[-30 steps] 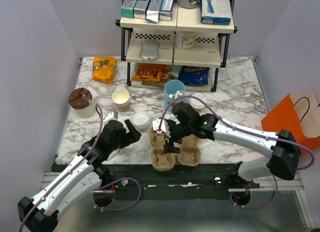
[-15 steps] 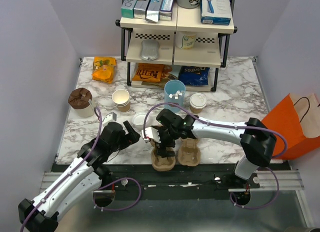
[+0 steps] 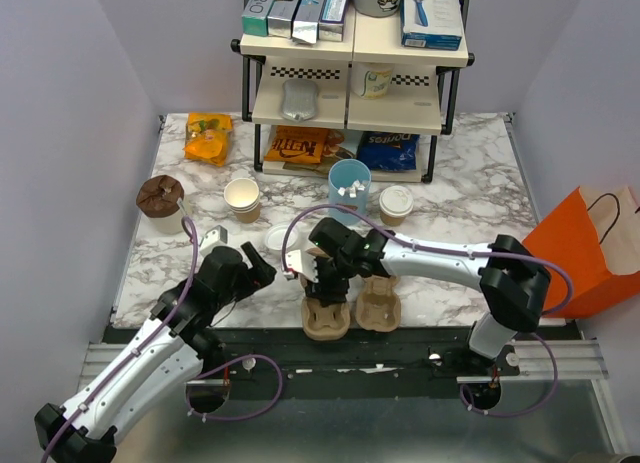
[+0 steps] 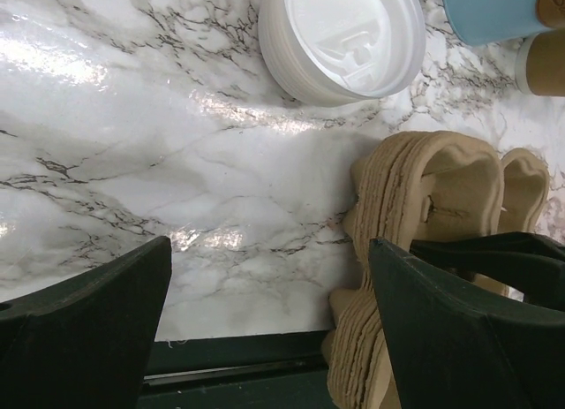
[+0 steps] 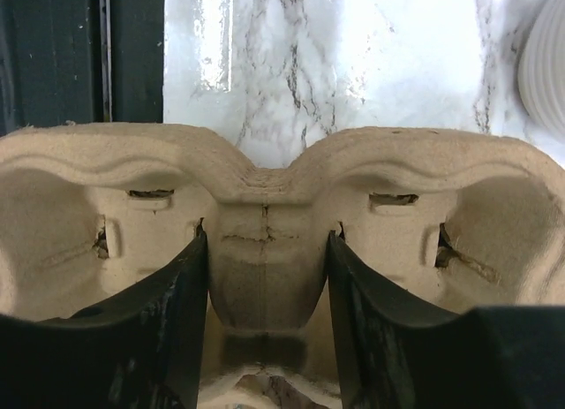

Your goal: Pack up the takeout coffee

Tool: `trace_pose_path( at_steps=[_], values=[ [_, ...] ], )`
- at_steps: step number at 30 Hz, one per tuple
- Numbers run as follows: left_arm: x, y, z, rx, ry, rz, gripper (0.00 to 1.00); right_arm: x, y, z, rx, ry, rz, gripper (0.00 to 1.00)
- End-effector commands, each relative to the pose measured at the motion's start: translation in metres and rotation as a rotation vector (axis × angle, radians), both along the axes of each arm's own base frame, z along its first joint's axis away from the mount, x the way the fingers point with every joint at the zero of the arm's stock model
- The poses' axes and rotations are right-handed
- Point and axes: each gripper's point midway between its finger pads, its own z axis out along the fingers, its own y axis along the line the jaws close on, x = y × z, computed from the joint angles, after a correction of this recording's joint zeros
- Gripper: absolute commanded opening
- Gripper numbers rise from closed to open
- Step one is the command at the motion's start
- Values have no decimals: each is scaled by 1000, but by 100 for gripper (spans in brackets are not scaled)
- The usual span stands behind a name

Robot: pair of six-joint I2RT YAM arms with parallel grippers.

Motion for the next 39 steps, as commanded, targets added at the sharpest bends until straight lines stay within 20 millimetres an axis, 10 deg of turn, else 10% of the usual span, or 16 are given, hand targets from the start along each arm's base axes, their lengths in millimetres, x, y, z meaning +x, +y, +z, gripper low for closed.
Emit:
trace_pose_path(
  at_steps=[1,11,16,24,30,39],
  values=[
    [3,7,7,-2,-25,44,99,2,7,34,78,-21,-62,47],
    [0,14,20,-54,-88,84,99,30,-6,135,297,-75,-487,39],
    [1,17,23,-65,-122,92,99,76,-64,167,335,-147,-859,38],
    [3,8,14,-43,-85,42,99,172,-242,170,408,-196,-1541,35],
    [6,0,13,-29,-81,-6,99,204,-343,157,406,-234,-1883,34],
    [8,-6,11,-27,-64,-24,99,259,-385,122,358,-187,-2043,35]
  ],
)
